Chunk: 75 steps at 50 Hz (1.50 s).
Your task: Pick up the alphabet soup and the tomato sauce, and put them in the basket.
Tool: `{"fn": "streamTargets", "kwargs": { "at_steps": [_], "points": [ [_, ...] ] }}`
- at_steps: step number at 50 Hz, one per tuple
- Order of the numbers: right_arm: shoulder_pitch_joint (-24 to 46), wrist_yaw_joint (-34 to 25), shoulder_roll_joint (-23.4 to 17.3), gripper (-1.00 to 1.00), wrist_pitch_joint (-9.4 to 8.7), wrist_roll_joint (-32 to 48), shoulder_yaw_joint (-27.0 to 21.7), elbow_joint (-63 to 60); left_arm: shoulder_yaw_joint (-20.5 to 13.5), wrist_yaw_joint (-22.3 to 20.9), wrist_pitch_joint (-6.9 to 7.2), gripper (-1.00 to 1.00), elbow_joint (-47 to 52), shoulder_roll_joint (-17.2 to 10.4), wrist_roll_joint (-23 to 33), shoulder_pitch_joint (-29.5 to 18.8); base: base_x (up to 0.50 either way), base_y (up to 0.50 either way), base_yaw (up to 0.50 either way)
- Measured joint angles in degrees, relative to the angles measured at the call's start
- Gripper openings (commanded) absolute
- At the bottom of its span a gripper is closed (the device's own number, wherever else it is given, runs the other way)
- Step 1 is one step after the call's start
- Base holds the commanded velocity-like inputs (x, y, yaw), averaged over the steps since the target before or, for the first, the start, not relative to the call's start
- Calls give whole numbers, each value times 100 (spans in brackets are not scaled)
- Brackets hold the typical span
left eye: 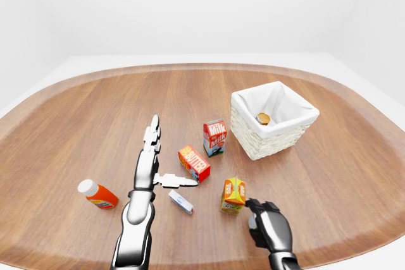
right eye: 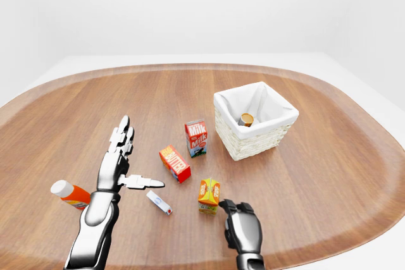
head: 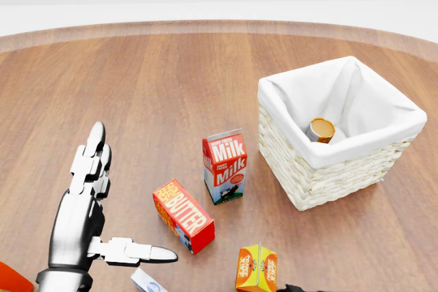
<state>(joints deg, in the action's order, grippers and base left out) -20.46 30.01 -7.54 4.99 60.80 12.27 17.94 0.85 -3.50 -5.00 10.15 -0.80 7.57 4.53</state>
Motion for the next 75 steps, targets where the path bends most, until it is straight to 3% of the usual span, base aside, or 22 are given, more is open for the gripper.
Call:
{"fn": "streamTargets", "kwargs": {
  "at_steps": [15, 24, 46, 75],
  "points": [
    [-145, -1, 13, -100, 1, -119, -35, -239, 0, -1, 0, 100, 0, 0, -1, 0, 0, 0, 0],
    [-548, -101, 19, -100, 1, -813, -100, -1183, 0, -1, 0, 100, 0, 0, -1, 0, 0, 0, 0],
    [-1242, -1754, 329, -100, 1, -2785, -755, -3501, 0, 1, 0, 100, 0, 0, 0, 0, 0, 0, 0],
    [-984, -3140, 921, -100, 1, -3801, -1572, -4479, 0, -1, 0, 100, 0, 0, -1, 0, 0, 0, 0]
  ]
}}
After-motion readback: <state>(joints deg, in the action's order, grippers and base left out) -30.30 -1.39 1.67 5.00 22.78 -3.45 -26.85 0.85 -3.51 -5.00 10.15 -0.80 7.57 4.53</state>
